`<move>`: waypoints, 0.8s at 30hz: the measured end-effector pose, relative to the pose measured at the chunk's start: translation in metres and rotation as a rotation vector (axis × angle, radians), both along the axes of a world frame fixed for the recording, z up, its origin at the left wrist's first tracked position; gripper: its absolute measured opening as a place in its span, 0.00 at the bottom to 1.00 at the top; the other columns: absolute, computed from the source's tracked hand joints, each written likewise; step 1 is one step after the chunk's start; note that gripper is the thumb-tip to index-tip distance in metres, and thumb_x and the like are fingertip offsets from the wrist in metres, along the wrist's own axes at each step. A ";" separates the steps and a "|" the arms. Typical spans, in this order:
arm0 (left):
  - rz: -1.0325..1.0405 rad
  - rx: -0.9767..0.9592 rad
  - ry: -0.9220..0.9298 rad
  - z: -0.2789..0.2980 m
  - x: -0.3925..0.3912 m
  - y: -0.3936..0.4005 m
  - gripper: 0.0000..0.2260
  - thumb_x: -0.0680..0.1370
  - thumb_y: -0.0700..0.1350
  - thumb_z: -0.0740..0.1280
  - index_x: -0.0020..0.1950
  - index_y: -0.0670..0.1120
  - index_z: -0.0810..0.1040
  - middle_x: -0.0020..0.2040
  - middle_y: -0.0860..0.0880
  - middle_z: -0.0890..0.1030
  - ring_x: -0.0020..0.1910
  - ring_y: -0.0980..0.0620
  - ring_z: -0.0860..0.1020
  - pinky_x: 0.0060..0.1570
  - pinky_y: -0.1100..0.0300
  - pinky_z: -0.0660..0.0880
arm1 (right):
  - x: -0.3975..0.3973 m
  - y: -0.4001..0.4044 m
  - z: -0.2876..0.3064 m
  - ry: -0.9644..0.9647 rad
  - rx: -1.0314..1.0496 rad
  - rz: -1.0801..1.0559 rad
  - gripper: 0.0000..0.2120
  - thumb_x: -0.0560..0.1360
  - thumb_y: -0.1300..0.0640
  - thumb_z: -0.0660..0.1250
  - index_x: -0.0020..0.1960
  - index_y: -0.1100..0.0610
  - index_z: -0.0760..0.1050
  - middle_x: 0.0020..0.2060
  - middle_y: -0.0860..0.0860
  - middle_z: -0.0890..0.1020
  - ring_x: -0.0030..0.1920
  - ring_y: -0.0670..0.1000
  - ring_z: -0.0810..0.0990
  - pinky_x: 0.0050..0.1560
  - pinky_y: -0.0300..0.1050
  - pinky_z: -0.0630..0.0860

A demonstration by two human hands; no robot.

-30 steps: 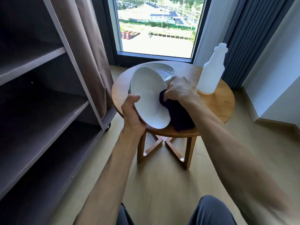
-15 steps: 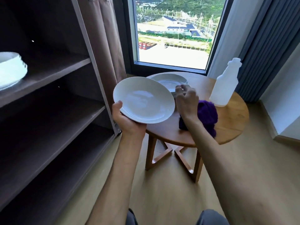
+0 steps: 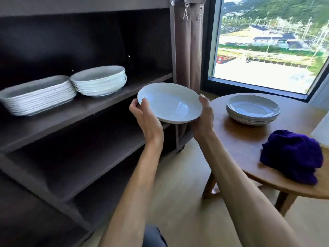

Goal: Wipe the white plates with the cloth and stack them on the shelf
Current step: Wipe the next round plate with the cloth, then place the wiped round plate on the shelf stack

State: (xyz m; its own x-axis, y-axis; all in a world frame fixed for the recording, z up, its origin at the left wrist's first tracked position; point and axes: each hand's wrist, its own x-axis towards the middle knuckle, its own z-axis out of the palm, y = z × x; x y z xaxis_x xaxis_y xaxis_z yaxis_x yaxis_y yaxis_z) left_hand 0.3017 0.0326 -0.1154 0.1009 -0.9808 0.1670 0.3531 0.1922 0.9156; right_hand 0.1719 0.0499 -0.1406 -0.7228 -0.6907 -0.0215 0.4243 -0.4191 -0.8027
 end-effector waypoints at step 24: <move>0.276 -0.388 -0.589 0.069 0.131 -0.193 0.47 0.63 0.70 0.79 0.74 0.49 0.68 0.68 0.52 0.74 0.69 0.56 0.73 0.70 0.51 0.73 | 0.085 -0.234 0.106 0.289 -0.080 0.369 0.25 0.71 0.41 0.71 0.63 0.54 0.80 0.57 0.50 0.85 0.60 0.50 0.81 0.65 0.49 0.76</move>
State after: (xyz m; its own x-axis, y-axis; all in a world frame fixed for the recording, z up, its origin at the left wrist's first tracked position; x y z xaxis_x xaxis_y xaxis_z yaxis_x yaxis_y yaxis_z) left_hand 0.4329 -0.1603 -0.0463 0.1219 -0.7924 0.5977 -0.2812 0.5500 0.7864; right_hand 0.2573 -0.1841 -0.0345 -0.3971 -0.8940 0.2078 0.3207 -0.3473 -0.8812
